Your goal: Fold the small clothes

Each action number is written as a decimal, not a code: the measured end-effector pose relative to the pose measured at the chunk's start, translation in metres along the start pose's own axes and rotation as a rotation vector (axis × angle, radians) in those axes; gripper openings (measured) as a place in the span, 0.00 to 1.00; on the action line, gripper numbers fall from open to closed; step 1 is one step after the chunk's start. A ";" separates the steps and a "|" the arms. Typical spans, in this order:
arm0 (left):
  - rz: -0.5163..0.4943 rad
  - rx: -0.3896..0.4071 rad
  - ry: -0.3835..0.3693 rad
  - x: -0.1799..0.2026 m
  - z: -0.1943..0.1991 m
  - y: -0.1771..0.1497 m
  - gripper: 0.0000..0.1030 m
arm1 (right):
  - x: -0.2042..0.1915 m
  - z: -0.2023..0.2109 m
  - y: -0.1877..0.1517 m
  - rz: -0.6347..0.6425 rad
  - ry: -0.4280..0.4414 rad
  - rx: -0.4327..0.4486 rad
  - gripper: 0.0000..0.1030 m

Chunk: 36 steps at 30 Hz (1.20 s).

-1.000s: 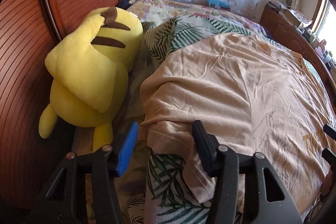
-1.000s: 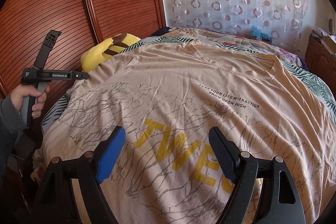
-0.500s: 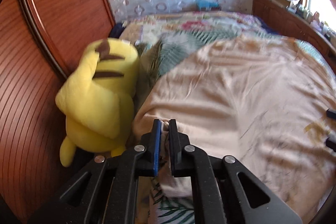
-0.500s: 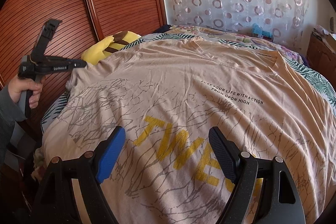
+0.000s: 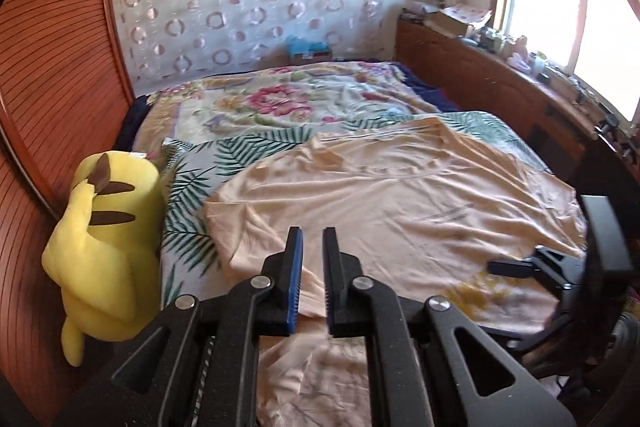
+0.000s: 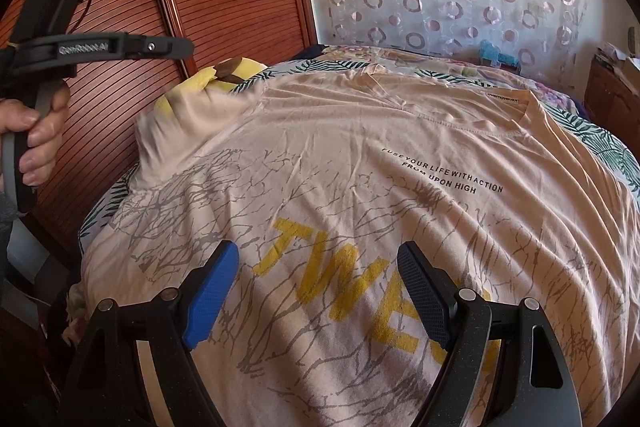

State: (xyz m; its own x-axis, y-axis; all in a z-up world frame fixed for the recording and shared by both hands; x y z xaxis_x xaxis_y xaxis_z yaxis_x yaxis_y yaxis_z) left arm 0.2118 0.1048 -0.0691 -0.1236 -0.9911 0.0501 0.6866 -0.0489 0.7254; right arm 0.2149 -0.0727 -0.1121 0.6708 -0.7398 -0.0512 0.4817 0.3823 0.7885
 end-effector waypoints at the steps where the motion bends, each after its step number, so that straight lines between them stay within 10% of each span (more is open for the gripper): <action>1: -0.004 0.000 -0.004 0.002 0.003 -0.001 0.18 | 0.000 0.000 0.000 0.000 0.001 0.000 0.81; 8: 0.000 -0.003 0.036 -0.014 0.012 -0.031 0.71 | -0.001 0.000 -0.001 -0.001 0.006 -0.003 0.81; 18: 0.147 -0.199 0.129 -0.088 -0.039 -0.118 0.72 | -0.010 0.004 0.010 0.024 0.056 0.007 0.75; 31: 0.148 -0.110 0.131 -0.089 -0.036 -0.121 0.76 | -0.041 -0.029 0.040 0.146 0.113 -0.014 0.36; 36: 0.193 -0.072 0.124 -0.093 -0.022 -0.125 0.76 | -0.044 -0.061 0.062 0.156 0.148 -0.036 0.36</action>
State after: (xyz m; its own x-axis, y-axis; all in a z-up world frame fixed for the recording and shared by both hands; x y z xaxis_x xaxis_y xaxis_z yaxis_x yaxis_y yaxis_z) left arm 0.1528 0.2005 -0.1797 0.1002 -0.9904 0.0952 0.7390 0.1382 0.6594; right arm 0.2498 0.0178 -0.0982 0.8131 -0.5817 -0.0214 0.3835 0.5076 0.7716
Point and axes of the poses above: each gripper's, at about its wrist camera, not at the fingertips, and z roughly against the way its jaws point, x to its right, y to its top, the point moved 7 cm from there along -z, roughly the way its jaws point, and after that the axes turned 2 degrees about z, right-handed, at the moved point
